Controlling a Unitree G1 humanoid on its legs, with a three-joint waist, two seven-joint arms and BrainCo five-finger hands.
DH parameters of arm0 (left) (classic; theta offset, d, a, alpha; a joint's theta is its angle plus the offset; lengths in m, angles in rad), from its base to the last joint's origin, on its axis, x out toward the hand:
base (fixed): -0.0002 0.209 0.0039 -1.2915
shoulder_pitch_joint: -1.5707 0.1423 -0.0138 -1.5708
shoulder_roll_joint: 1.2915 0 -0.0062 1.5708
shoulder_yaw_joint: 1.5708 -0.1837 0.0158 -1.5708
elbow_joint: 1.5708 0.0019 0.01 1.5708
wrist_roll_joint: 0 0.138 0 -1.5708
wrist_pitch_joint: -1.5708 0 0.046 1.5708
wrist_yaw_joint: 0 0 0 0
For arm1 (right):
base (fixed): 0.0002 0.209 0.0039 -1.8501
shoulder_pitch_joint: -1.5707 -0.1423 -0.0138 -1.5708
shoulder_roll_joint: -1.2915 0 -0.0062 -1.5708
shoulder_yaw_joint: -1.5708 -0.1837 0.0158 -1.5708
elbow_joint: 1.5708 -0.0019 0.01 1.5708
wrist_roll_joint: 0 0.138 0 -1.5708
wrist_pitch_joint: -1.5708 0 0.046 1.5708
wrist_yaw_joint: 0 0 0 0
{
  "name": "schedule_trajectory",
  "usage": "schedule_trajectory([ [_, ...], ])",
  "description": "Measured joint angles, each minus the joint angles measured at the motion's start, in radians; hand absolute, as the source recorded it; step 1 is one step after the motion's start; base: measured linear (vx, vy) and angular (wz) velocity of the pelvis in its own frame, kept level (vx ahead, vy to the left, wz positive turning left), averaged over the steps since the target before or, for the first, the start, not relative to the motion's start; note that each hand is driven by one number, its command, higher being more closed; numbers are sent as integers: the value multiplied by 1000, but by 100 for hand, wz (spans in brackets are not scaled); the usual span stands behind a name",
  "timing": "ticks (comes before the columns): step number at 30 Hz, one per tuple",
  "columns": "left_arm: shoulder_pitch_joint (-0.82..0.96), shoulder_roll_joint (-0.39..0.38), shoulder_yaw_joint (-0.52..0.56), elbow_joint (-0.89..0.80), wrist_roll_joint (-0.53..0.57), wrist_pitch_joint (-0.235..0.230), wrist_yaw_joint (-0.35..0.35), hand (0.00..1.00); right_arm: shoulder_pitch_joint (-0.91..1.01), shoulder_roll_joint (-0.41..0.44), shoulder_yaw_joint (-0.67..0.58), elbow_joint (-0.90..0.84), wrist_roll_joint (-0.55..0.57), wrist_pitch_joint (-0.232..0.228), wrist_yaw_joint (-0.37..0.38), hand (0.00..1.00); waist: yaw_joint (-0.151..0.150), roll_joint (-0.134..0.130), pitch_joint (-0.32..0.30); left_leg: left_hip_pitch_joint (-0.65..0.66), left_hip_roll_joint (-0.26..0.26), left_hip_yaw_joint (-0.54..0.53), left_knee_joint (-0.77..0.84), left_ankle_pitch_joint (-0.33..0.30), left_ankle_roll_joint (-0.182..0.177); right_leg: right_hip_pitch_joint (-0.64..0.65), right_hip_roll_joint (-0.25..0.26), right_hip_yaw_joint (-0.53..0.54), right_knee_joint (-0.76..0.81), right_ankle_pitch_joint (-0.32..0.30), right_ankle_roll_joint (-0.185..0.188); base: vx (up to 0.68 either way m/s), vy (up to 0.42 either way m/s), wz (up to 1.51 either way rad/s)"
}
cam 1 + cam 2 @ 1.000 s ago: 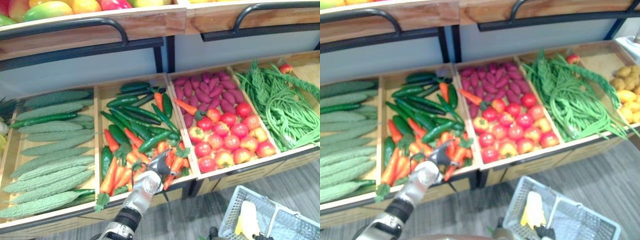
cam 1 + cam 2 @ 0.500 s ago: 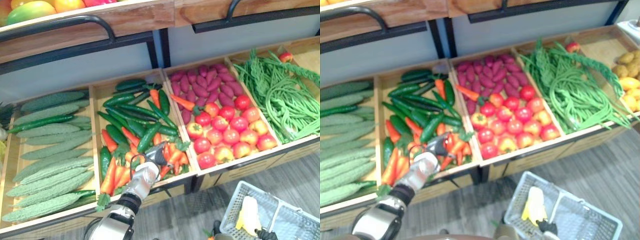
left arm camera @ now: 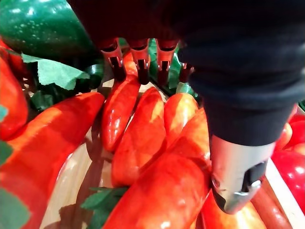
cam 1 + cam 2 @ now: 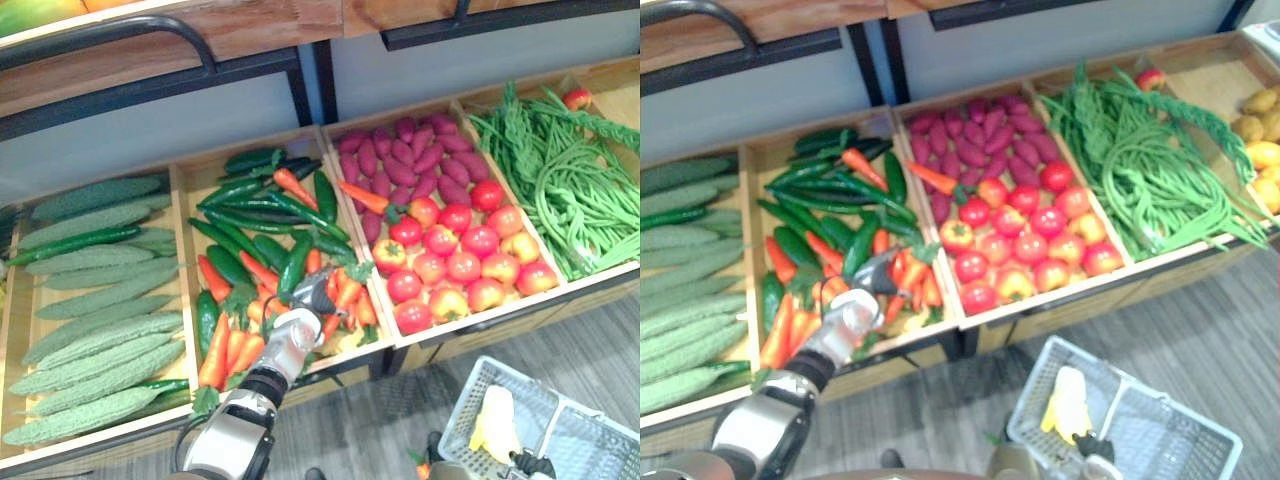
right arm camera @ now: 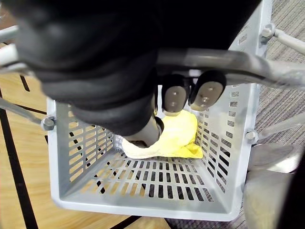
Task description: Pick vegetable in the basket
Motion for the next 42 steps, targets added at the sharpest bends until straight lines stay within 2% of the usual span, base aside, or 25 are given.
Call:
schedule_trajectory([
  [1, 0, 3, -8, 0, 1, -1, 3, 0, 0, 0, -8, 1, 0, 0, 0, 100, 0, 1, 1, 0, -1, -1, 0, -1, -1, 0, 0, 0, -1, 0, 0, 0, 0, 0],
  [2, 0, 6, -13, 0, 2, -2, 5, 100, 0, 0, -12, 2, 0, 0, 0, 100, 0, 1, 2, 0, -1, -1, 0, -1, -1, 1, 0, 0, -1, 0, 0, 0, 0, 0],
  [9, -21, 32, -36, -3, 10, -16, 13, 100, -3, -1, -13, 3, 1, -3, -9, 100, -1, 3, 21, 0, -4, -4, 0, -2, 0, 3, -3, 0, -3, 0, 1, 0, 0, 0],
  [12, -27, 58, -41, -3, 39, -26, 13, 100, -18, -9, -13, 9, 1, -2, -11, 100, -18, 7, 26, 0, -5, -5, 0, -3, 0, 3, -4, 1, -5, 0, 1, 10, -6, 0],
  [20, -9, 48, -62, 15, 39, -37, 13, 100, -46, -30, -12, 42, 2, -20, -16, 100, -24, 12, 58, 0, -7, -4, 0, -7, -2, -2, -3, 8, -4, 0, 2, 3, -1, -1],
  [28, -2, 41, -30, 37, 43, -36, 18, 100, -58, -32, -5, 50, 1, -21, -16, 100, -43, 13, 59, 6, -7, 4, 0, -11, -4, -4, 1, 24, -3, 0, 2, 0, -3, -3],
  [40, -3, 40, -28, 36, 40, -36, 20, 100, -59, -40, 23, 50, 0, -20, -17, 100, -43, 13, 58, 6, -6, -1, 0, -11, -4, -3, 1, 20, 0, 0, 2, 1, -3, 0],
  [42, 9, 44, -22, -14, 37, -23, 3, 100, -58, -39, 20, 45, 0, -19, -17, 100, -45, 14, 59, 6, -6, -6, 0, -11, -4, 0, -1, 11, 1, 0, 3, 1, -2, 7],
])
